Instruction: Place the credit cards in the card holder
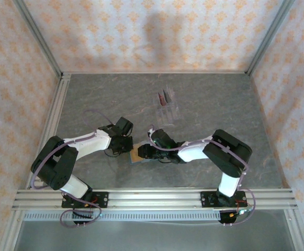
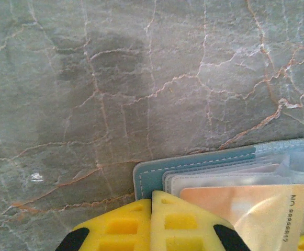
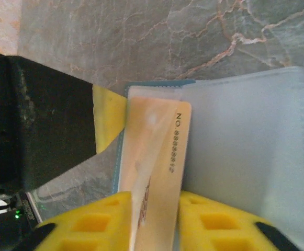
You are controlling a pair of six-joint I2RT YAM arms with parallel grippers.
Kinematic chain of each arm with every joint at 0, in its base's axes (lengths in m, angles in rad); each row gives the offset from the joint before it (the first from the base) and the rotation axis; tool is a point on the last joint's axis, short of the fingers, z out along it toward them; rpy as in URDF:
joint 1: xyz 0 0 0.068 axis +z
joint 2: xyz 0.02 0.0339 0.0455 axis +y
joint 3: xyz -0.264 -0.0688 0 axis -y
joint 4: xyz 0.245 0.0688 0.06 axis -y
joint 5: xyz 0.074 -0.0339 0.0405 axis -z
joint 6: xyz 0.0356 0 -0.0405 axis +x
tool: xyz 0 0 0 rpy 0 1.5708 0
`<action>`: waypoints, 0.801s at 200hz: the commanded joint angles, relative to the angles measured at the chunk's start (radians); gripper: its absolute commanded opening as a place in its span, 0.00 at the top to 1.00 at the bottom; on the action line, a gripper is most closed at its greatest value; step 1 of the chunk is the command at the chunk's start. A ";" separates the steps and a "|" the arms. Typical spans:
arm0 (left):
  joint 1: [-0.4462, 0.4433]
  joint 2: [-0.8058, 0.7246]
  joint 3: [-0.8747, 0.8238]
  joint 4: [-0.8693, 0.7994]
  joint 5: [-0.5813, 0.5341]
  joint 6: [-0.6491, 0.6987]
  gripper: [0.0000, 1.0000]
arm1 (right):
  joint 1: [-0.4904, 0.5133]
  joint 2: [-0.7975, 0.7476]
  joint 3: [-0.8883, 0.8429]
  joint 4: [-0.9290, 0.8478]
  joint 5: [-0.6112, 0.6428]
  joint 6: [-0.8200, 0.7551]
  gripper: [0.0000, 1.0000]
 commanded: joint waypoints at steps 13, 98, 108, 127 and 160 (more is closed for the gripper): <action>-0.015 0.075 0.015 0.034 -0.001 0.009 1.00 | 0.005 -0.118 0.018 -0.232 0.058 -0.054 0.60; -0.014 0.095 0.020 0.043 0.020 0.051 1.00 | -0.016 -0.193 0.210 -0.664 0.315 -0.209 0.52; -0.015 0.092 0.021 0.038 0.014 0.055 1.00 | -0.016 -0.177 0.239 -0.685 0.337 -0.228 0.50; -0.016 0.088 0.020 0.034 0.010 0.061 1.00 | -0.018 -0.132 0.304 -0.749 0.389 -0.261 0.48; -0.015 0.088 0.020 0.032 0.012 0.063 1.00 | -0.025 -0.079 0.366 -0.786 0.377 -0.294 0.43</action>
